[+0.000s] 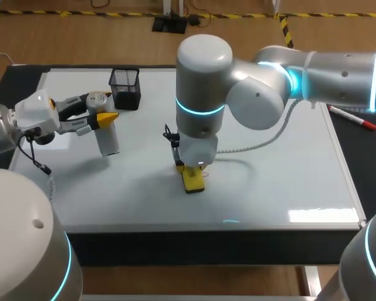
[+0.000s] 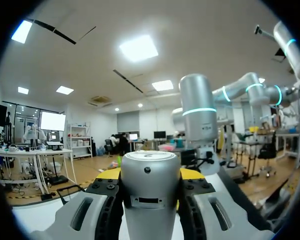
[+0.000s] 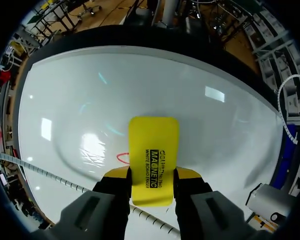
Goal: Pick up the inspection probe, press it on each red-marked spot on the whiteboard one by one, put down the probe, pick up the eraser, and wipe off all the red marks.
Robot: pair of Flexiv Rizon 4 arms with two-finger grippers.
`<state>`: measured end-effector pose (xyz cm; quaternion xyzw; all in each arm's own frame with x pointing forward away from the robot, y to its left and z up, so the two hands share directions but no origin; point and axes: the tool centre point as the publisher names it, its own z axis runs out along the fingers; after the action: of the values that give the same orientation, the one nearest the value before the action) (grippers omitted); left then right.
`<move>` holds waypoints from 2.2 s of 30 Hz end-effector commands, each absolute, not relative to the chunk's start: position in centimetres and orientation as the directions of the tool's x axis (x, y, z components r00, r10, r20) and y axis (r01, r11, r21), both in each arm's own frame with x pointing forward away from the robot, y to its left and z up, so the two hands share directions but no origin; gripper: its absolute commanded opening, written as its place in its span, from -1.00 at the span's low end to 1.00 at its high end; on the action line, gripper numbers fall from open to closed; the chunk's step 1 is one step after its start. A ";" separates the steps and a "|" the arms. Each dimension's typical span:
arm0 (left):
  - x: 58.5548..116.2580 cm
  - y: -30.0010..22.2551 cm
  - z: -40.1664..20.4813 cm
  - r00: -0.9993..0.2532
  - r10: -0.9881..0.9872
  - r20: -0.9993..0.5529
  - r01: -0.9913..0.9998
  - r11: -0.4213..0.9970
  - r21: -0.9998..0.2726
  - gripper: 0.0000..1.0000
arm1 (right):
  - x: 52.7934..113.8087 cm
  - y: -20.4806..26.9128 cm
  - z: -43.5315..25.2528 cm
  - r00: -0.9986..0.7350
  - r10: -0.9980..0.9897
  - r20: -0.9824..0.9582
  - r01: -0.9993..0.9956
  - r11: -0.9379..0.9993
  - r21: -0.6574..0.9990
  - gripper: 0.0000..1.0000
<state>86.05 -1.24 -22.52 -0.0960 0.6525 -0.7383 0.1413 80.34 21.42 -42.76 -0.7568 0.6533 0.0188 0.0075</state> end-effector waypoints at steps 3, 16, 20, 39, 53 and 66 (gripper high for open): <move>86.0 -1.3 -22.4 -0.941 -0.335 -0.043 0.084 -0.108 -0.991 -1.00 | 80.5 19.5 -43.0 0.130 -0.991 -0.040 -0.991 -0.130 0.006 -1.00; 86.0 -1.3 -22.4 -0.941 -0.335 -0.043 0.084 -0.108 -0.991 -1.00 | 81.4 15.6 -42.5 0.059 -0.998 -0.035 -0.998 -0.059 -0.002 -1.00; 86.0 -1.3 -22.4 -0.941 -0.335 -0.043 0.084 -0.108 -0.991 -1.00 | 81.6 14.9 -42.1 0.050 -0.998 -0.032 -0.999 -0.049 -0.008 -1.00; 86.0 -1.3 -22.4 -0.941 -0.335 -0.043 0.084 -0.108 -0.991 -1.00 | 84.8 11.4 -38.2 0.019 -0.999 -0.034 -1.000 -0.019 -0.009 -1.00; 86.0 -1.3 -22.4 -0.941 -0.335 -0.043 0.084 -0.108 -0.991 -1.00 | 85.7 10.5 -37.4 -0.035 -0.999 -0.032 -0.999 0.035 -0.024 -1.00; 86.0 -1.3 -22.4 -0.941 -0.335 -0.043 0.084 -0.108 -0.991 -1.00 | 87.1 10.2 -37.3 -0.050 -0.998 -0.039 -0.998 0.051 -0.026 -1.00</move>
<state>86.05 -1.25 -22.52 -0.0960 0.6524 -0.7384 0.1413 86.20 10.52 -37.43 -0.6906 0.7229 0.0018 0.0235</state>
